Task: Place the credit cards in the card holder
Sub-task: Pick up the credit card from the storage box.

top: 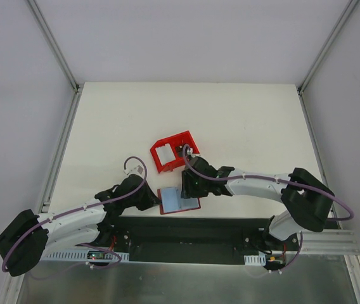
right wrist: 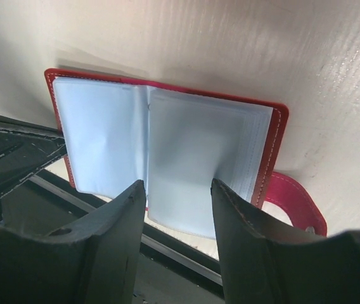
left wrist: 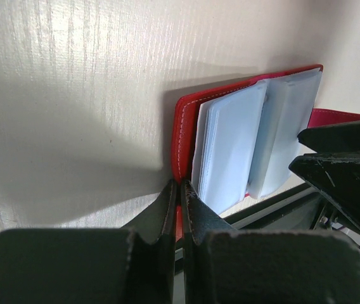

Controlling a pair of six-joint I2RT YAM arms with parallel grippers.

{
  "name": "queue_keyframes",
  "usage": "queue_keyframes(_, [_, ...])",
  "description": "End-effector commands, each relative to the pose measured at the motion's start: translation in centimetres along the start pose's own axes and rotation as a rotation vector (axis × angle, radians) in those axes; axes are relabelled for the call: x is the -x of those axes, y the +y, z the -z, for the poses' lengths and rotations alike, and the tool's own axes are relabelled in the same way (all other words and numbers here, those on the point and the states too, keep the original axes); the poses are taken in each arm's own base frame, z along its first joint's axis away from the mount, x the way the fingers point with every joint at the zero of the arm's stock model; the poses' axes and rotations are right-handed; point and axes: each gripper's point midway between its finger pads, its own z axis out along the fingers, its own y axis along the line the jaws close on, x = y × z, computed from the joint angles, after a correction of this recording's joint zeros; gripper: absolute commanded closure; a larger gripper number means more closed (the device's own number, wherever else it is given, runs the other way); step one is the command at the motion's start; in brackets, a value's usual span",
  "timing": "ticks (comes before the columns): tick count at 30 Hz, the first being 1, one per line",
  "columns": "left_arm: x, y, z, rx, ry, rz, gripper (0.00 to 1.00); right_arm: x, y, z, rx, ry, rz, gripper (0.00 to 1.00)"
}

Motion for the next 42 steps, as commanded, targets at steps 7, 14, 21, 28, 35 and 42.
queue_keyframes(7, [-0.1,0.5,-0.1,0.021,-0.004,-0.008,1.0,0.8,-0.9,1.2,-0.057,-0.071,0.015,0.51])
queue_keyframes(14, [-0.1,0.4,-0.1,0.021,0.0,-0.009,1.0,-0.1,-1.3,0.5,-0.078,-0.031,0.013,0.51])
queue_keyframes(21, [-0.1,0.4,-0.2,0.022,0.001,-0.008,1.0,-1.1,1.0,-0.6,0.016,0.041,0.028,0.52])
queue_keyframes(28, [-0.4,0.3,-0.4,0.02,0.021,-0.013,1.0,-1.1,4.6,-1.6,0.131,0.088,0.036,0.52])
queue_keyframes(35, [-0.4,0.9,-0.6,0.039,0.014,0.009,1.0,0.9,11.5,0.6,0.417,0.047,0.098,0.52])
queue_keyframes(42, [-0.6,1.8,-0.7,0.064,0.007,0.035,1.0,0.8,16.0,4.0,0.601,0.053,0.209,0.52])
